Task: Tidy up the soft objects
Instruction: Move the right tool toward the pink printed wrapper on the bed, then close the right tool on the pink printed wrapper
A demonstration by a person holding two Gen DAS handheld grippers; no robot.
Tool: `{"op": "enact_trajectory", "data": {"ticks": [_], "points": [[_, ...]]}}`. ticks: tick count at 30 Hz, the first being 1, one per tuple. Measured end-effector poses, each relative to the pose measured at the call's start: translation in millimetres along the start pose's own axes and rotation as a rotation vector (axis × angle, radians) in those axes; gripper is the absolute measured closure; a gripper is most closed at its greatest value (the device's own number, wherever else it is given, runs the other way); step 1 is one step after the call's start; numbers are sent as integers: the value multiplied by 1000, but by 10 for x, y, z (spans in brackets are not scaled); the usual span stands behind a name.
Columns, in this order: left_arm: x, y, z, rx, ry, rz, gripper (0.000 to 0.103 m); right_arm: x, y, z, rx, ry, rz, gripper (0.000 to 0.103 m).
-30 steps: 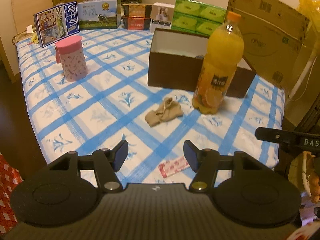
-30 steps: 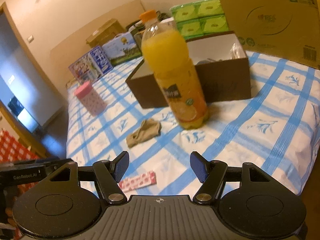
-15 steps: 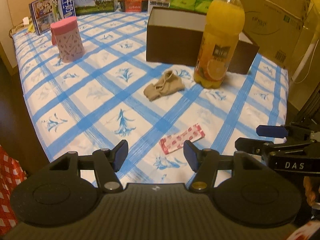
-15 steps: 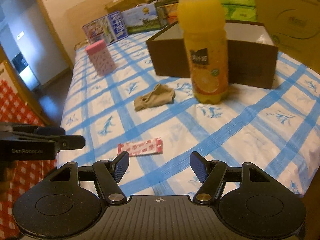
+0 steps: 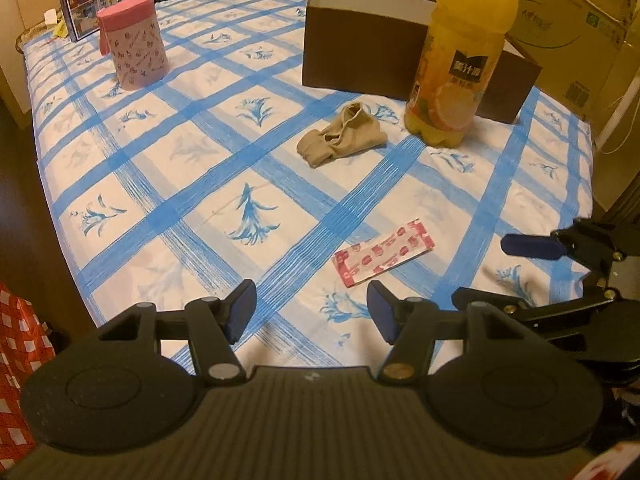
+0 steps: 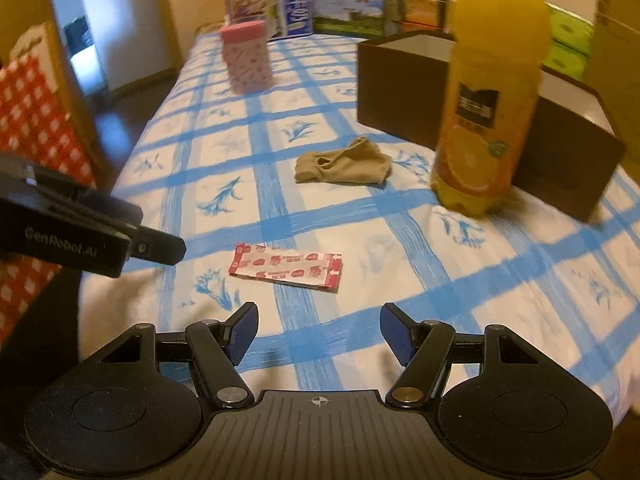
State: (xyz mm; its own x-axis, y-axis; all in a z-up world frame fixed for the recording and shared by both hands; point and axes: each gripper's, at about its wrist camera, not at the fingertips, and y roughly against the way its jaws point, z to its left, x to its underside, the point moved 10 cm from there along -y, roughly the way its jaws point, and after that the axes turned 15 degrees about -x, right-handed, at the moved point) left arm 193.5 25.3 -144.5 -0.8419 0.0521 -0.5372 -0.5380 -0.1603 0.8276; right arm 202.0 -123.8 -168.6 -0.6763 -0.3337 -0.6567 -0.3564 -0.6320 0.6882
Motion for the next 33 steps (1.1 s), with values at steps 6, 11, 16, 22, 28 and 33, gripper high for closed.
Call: {"op": "enact_trajectory", "data": {"ticks": [6,11,16,22,28,33], "points": [[16,-141,33,-3,5,25,44,-23,-191,-57,-13,134,26,36],[14,-267,67,-11,8,42,44,-52,-334,-131,-50,219,52,36],[1,-365,99,-21,6,52,44,-114,-515,-123,-104,330,95,36],[-11,-423,120,-26,4,54,44,-165,-765,-93,-153,445,159,36],[-14,-479,162,-33,11,59,44,-230,-916,-41,-188,486,169,36],[-7,-489,179,-38,20,63,44,-303,-951,-95,-137,420,150,36]]}}
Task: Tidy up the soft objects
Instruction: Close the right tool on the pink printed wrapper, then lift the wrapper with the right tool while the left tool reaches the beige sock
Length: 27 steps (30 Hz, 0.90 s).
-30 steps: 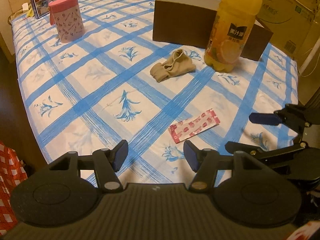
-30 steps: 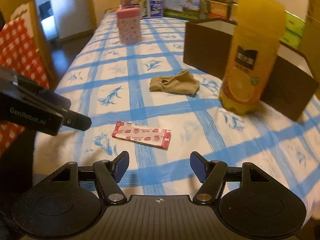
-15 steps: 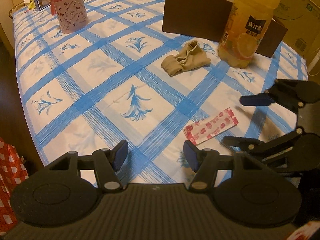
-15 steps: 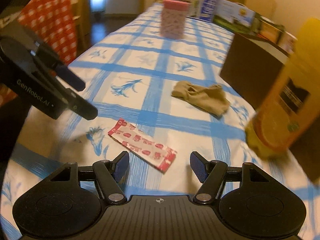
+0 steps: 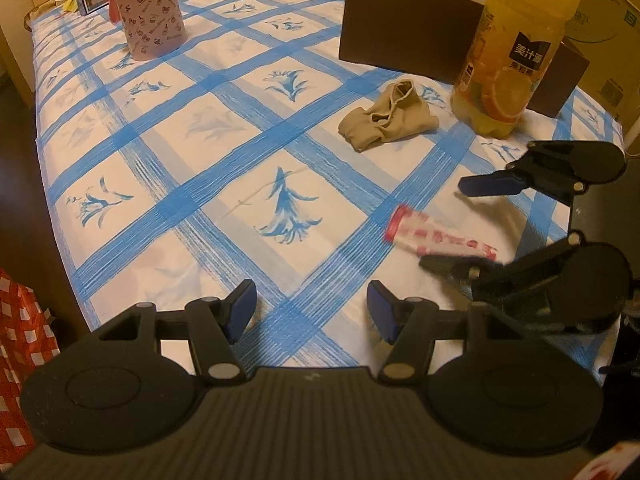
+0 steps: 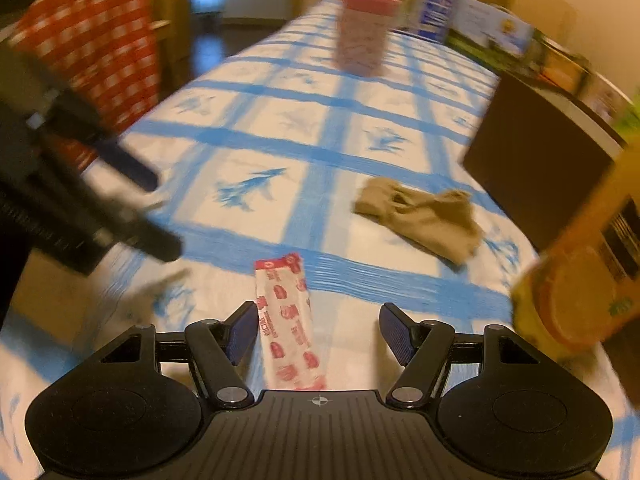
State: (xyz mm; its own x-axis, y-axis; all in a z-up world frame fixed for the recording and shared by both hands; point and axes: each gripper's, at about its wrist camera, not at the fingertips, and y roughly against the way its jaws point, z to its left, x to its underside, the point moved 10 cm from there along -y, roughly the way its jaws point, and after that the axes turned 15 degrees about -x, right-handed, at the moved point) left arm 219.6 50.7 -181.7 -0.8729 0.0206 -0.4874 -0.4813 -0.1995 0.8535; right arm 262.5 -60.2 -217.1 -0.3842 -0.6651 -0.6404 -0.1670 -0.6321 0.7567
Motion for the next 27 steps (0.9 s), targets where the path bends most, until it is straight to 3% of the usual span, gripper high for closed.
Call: {"op": "enact_trajectory", "data": {"ticks": [3,8,13,16,18,23,27], "points": [[-4,7,2,0,2,-4,44,23,58,-134,57,-136,-34,41],[-26,12,23,-6,6,-9,44,98,192,-206,63,-327,-82,46],[-32,15,24,-6,9,-10,44,97,202,6,39,-314,-96,46],[-35,17,21,-3,8,-14,44,95,149,53,82,-269,-84,46],[-35,5,21,-3,8,-15,44,93,133,30,84,-289,-93,50],[-28,15,-1,5,9,-16,44,85,124,67,76,-272,-104,72],[-44,15,-72,16,-3,-28,44,91,141,85,86,-278,-115,75]]}}
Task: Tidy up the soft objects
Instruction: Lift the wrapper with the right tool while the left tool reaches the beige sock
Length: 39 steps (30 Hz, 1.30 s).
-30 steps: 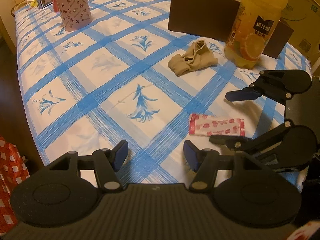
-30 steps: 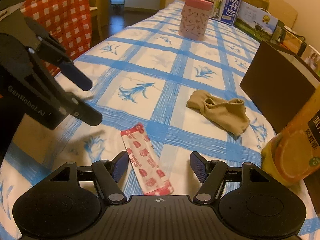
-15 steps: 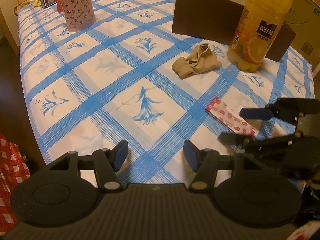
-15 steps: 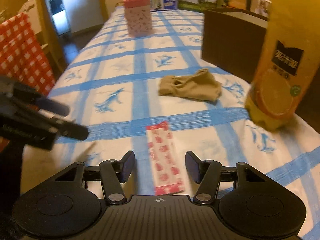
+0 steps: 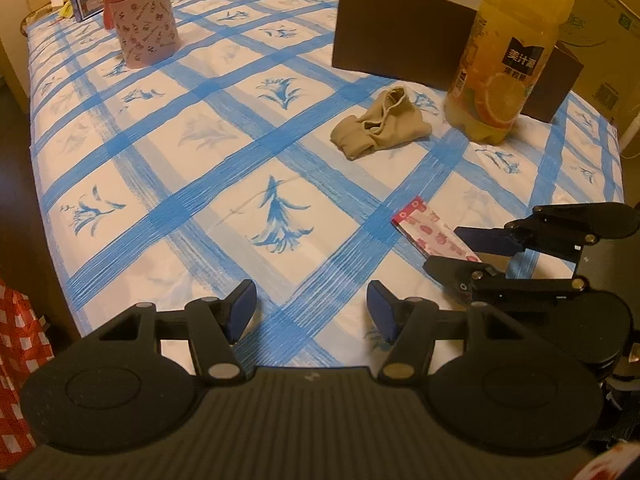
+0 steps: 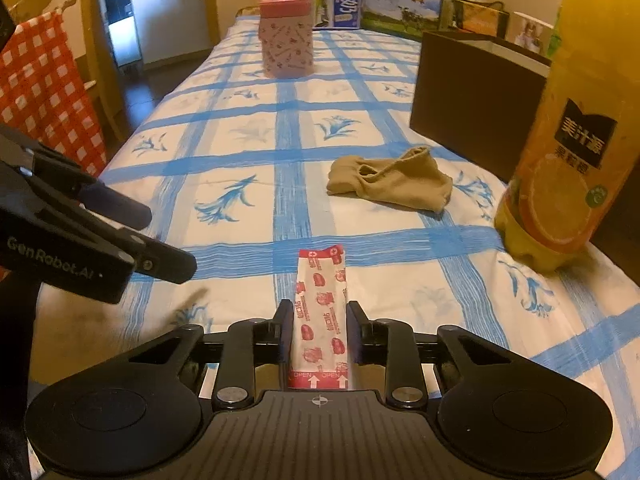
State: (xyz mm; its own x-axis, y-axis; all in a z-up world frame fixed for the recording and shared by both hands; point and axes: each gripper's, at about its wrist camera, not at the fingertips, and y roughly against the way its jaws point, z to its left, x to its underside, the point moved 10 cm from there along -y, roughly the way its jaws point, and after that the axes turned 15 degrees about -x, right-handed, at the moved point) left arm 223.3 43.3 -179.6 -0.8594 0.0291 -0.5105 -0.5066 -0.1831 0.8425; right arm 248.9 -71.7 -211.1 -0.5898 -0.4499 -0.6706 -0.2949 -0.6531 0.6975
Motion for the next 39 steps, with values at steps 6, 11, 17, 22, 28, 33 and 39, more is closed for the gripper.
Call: {"op": "enact_trajectory", "data": {"ticks": [6,11,17,22,28,33,39], "points": [[-104,-7,-104,22,-34,-48,44,-5,162,-181,44,-83,-38,76],[-288,-67,-241,53,-68,-101,44,43,445,-575,125,-202,-87,76],[-596,-181,-439,93,-113,-170,43,146,670,-1016,205,-326,-116,76],[-923,-351,-596,124,-142,-210,42,198,778,-1264,244,-390,-137,76],[-1175,-598,-810,135,-205,-226,40,199,852,-1375,253,-410,-157,76],[-1216,-800,-909,124,-239,-194,43,185,848,-1394,246,-415,-164,76],[-1183,-794,-966,139,-265,-186,71,179,861,-1406,241,-422,-173,76]]}}
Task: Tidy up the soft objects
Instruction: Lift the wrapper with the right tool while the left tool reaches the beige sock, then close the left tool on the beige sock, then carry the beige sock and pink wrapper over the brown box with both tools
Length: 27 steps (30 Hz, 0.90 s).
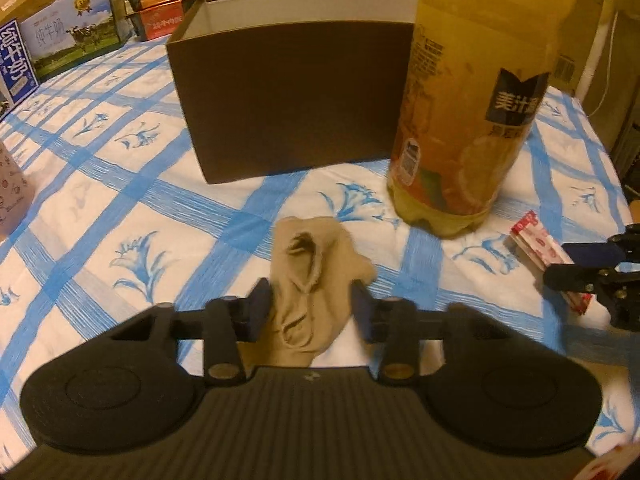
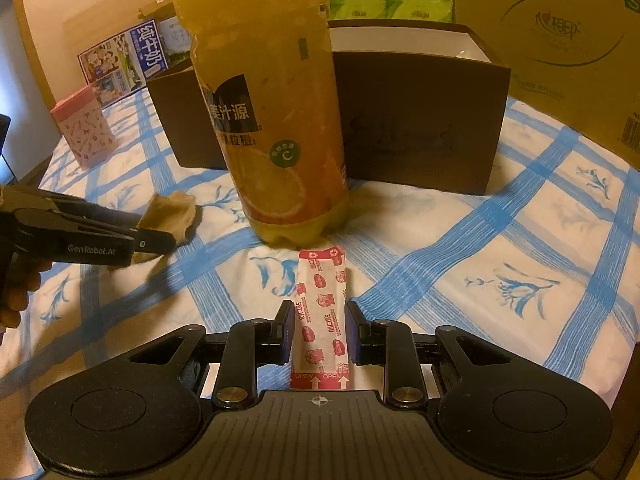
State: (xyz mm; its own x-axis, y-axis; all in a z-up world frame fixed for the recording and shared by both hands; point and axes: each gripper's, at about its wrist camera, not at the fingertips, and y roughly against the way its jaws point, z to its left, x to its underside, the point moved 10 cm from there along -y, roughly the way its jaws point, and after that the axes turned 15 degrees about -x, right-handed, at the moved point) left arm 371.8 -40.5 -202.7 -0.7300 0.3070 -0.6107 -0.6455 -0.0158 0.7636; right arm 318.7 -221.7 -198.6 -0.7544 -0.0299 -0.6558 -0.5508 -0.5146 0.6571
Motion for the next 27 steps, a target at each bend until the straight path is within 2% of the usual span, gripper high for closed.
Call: {"op": "enact_trajectory", "data": {"ticks": [1,2,3,5,18,27], "points": [[-1,14,-7,-2,-1,-1,75,-2,5,-2,-2,-3,-2,76],[-1,34,-25,7,-2,-1,85,-2,14,-2,-3,-6,-4,76],[-4,51,-26,9,3,-2,91,-4,23,-1,-4,-9,-7,76],[-5,79,-23,8,12,2,96,-15,47,5,-5,-10,-12,76],[83,376,34,39,95,8,98,-136,258,43,-13,-14,-63,76],[-16,771,342,26,195,-51,98,-278,500,-2,-8,-24,-119,76]]}}
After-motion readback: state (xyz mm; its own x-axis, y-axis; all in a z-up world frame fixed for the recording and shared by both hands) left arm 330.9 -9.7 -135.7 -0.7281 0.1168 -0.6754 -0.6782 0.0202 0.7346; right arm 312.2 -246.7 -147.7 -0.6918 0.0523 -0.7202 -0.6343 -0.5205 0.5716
